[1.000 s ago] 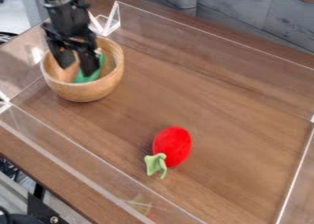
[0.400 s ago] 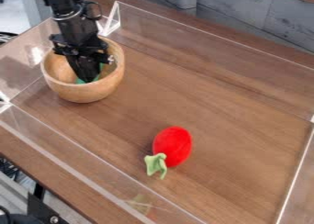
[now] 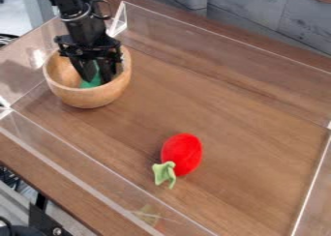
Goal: Remove the green stick from the brown bowl and put it on the table
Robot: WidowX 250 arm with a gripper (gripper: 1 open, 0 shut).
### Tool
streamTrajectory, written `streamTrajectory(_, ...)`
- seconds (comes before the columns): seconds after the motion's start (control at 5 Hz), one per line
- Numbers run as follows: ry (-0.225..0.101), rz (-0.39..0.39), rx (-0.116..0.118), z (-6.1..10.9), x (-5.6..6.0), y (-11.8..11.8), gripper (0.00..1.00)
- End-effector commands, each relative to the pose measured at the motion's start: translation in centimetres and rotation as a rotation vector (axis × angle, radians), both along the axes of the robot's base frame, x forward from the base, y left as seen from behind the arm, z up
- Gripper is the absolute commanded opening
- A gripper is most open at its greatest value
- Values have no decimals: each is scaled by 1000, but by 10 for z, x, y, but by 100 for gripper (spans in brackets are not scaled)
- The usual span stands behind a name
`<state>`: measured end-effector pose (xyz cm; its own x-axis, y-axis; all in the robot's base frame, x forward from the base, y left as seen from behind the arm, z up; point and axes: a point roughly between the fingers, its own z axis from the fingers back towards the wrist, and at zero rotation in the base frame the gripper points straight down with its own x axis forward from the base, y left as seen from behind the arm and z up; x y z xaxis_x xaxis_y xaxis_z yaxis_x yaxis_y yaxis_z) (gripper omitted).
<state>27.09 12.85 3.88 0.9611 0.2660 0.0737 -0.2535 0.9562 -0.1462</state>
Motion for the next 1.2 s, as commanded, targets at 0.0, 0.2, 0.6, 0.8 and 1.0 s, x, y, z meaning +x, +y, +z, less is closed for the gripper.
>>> streamTrajectory(0.0, 22, -34, -23, -1, -1, 2, 0)
streamTrajectory(0.2, 18, -63, -30, 8, 1, 11, 0)
streamTrajectory(0.6, 22, -33, -35, 3, -1, 14, 100)
streamTrajectory(0.8, 18, -14, -35, 3, -2, 16, 0)
streamTrajectory(1.0, 12, -29, -42, 10, -3, 15, 0)
